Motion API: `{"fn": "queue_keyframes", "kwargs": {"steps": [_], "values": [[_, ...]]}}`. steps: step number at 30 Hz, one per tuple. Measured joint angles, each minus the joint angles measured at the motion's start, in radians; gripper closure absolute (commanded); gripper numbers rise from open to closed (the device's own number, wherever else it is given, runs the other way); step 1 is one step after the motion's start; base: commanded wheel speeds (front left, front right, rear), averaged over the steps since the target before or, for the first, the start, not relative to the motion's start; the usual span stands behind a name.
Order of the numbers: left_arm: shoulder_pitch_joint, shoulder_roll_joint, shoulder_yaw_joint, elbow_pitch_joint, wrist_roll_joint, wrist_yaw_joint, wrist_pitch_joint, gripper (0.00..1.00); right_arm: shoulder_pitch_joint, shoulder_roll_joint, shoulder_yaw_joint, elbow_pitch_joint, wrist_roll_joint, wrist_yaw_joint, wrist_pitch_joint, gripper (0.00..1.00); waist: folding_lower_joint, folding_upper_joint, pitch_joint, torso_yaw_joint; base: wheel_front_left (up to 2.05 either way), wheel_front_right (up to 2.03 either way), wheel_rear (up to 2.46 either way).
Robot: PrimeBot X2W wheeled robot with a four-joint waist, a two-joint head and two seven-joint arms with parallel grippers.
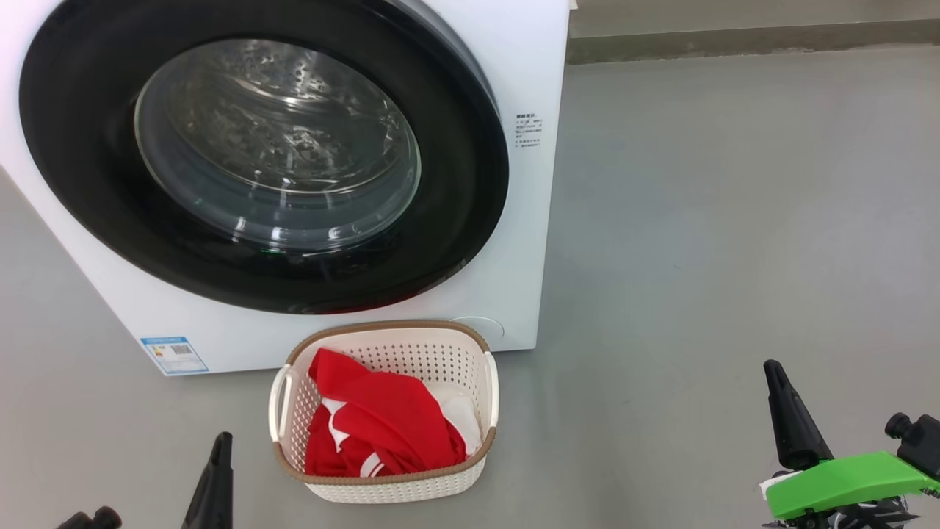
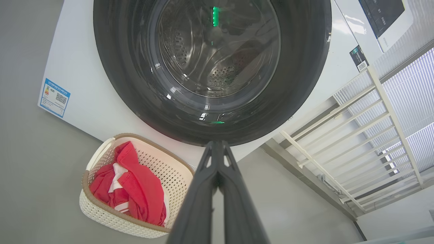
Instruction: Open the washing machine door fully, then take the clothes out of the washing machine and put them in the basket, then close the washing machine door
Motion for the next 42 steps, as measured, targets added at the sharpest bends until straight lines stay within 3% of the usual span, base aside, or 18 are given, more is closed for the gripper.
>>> {"fn": "queue_keyframes", "kwargs": {"steps": [42], "values": [[-0.065, -0.004, 0.011, 0.051, -0.459, 0.0, 0.115, 1.0, -0.046, -0.006, -0.025, 0.042, 0.472, 0.0, 0.119, 1.0, -0.0001, 0.0, 0.016, 0.031, 0.0, 0.0, 0.0]]}}
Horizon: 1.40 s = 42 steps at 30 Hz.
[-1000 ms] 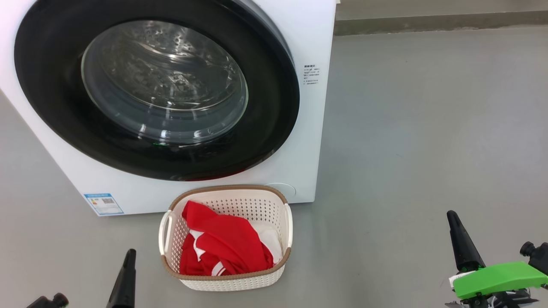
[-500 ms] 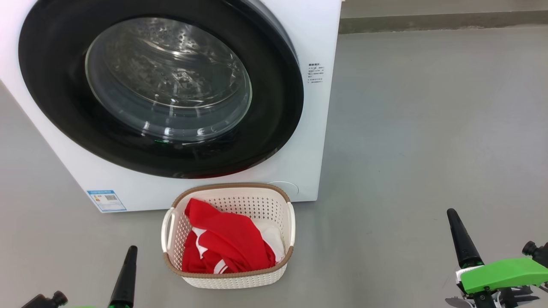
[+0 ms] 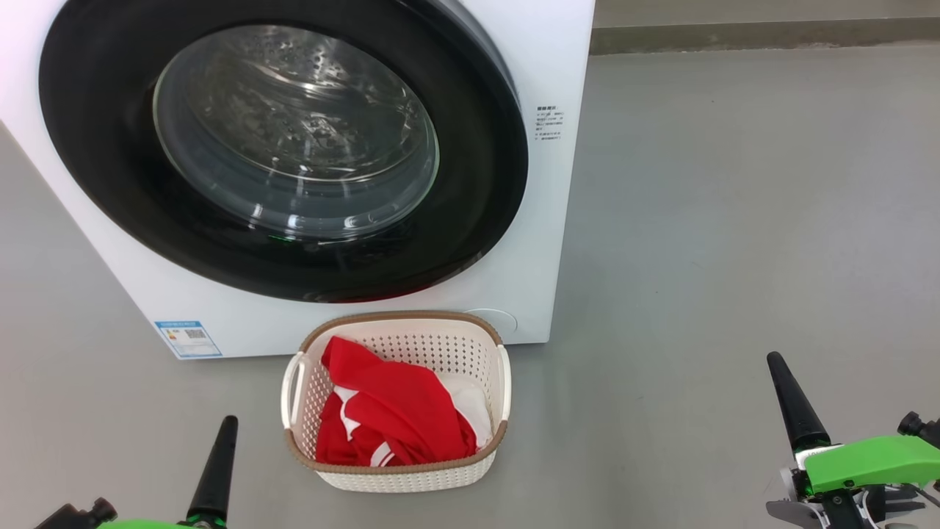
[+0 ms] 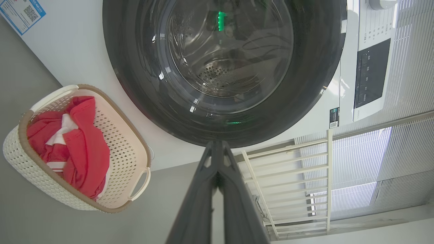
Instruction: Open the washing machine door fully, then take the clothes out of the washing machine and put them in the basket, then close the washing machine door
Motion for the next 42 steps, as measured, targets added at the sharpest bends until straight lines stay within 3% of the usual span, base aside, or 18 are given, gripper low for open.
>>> {"fn": "queue_keyframes", "kwargs": {"steps": [25, 42], "values": [[-0.039, -0.005, 0.008, 0.03, -0.271, 0.0, 0.07, 1.0, -0.03, -0.003, -0.021, 0.025, 0.275, 0.0, 0.074, 1.0, 0.0, 0.0, 0.009, 0.019, 0.0, 0.0, 0.0], [-0.039, -0.006, 0.009, 0.033, -0.277, 0.0, 0.075, 1.0, -0.034, -0.003, -0.023, 0.026, 0.289, 0.0, 0.075, 1.0, 0.0, 0.0, 0.01, 0.019, 0.0, 0.0, 0.0]]}}
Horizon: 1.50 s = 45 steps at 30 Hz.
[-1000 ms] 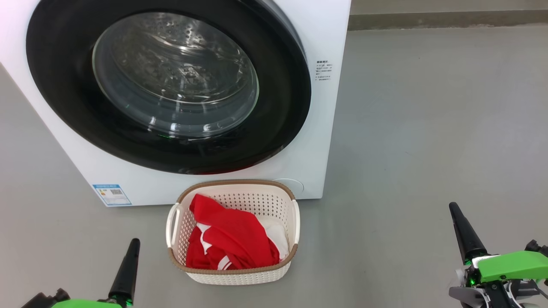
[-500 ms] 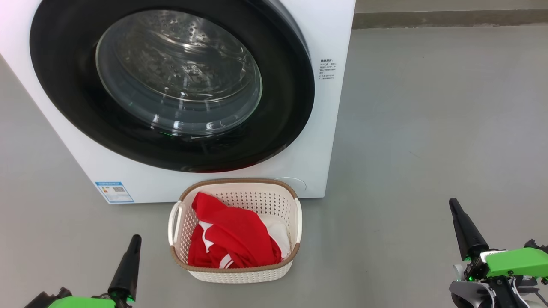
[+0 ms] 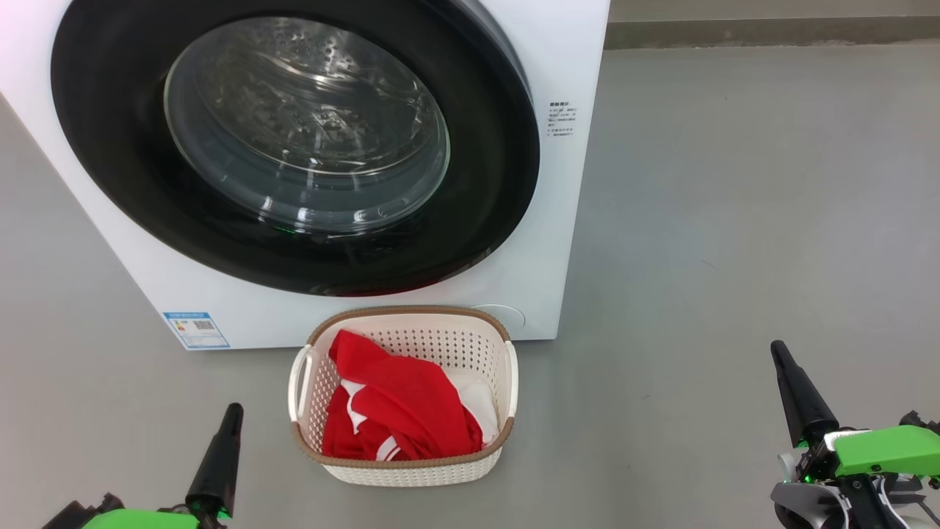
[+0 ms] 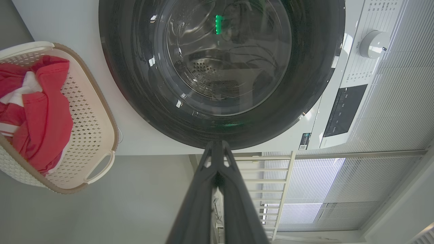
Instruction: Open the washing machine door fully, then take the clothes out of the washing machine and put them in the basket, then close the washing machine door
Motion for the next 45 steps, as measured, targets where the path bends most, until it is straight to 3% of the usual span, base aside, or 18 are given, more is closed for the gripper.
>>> {"fn": "queue_keyframes", "kwargs": {"steps": [45], "values": [[0.0, 0.0, 0.0, 0.0, 0.0, 0.0, 0.0, 1.0, 0.0, 0.001, -0.004, 0.0, 0.0, 0.0, 0.008, 1.0, 0.0, 0.0, 0.0, 0.0, 0.0, 0.0, 0.0]]}}
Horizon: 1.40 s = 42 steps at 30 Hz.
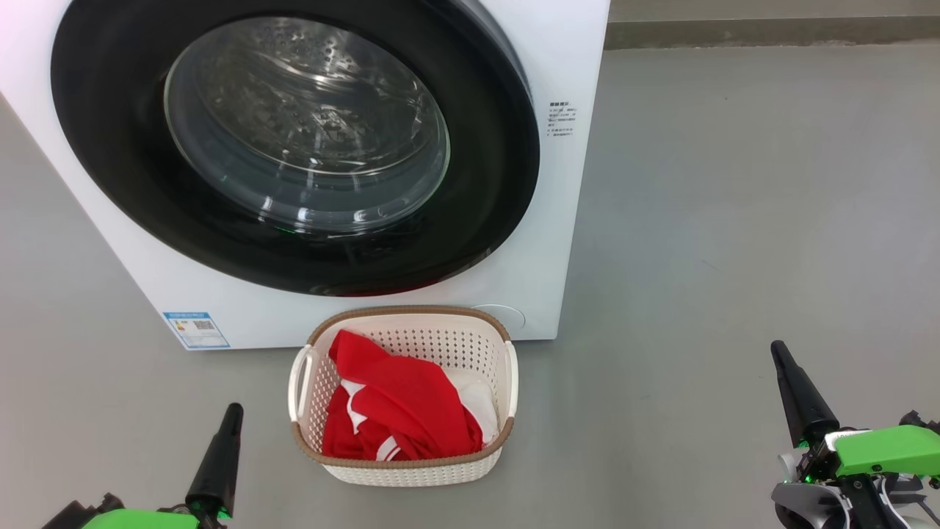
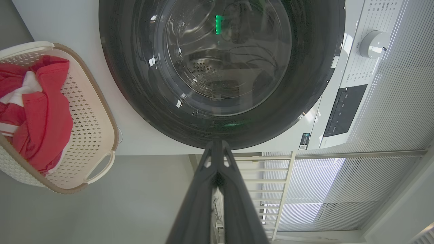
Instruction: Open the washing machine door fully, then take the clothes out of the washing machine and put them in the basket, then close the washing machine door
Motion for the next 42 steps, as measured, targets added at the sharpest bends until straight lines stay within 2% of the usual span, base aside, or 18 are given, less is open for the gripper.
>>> {"fn": "queue_keyframes", "kwargs": {"steps": [42], "values": [[0.0, 0.0, 0.0, 0.0, 0.0, 0.0, 0.0, 1.0, 0.0, 0.001, -0.003, 0.0, 0.0, 0.0, 0.0, 1.0, 0.0, 0.0, 0.0, 0.0, 0.0, 0.0, 0.0]]}}
